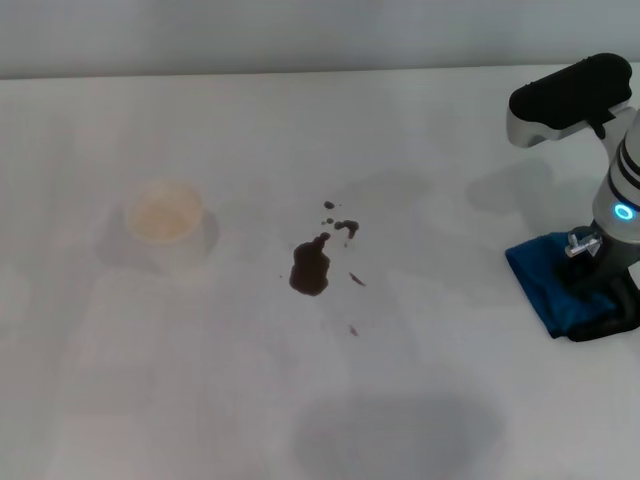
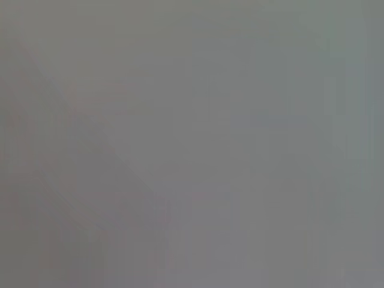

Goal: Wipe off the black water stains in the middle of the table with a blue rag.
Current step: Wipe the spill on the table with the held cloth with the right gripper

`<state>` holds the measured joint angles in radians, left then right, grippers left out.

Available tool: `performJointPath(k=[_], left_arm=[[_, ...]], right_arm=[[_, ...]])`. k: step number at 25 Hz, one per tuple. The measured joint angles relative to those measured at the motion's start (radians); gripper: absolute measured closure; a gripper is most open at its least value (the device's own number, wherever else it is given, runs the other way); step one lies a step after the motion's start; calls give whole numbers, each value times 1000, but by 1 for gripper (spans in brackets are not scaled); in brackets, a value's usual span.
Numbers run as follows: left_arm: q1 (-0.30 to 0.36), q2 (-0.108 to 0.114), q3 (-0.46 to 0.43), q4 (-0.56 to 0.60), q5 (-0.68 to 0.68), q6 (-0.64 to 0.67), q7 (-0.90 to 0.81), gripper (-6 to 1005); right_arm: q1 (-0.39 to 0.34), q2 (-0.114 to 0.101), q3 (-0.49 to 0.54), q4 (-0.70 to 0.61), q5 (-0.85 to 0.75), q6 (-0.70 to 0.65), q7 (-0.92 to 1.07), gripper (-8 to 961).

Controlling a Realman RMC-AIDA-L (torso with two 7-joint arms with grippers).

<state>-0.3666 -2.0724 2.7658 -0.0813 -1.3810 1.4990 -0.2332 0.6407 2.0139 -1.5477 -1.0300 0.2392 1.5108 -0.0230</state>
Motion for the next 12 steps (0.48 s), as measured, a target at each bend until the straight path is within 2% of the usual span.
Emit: performJointPath(k=[12], left_arm=[[-5,-2,0,6,0,0,0,112]], right_arm=[[45,9,-30,-31,62,-27,-37,890]])
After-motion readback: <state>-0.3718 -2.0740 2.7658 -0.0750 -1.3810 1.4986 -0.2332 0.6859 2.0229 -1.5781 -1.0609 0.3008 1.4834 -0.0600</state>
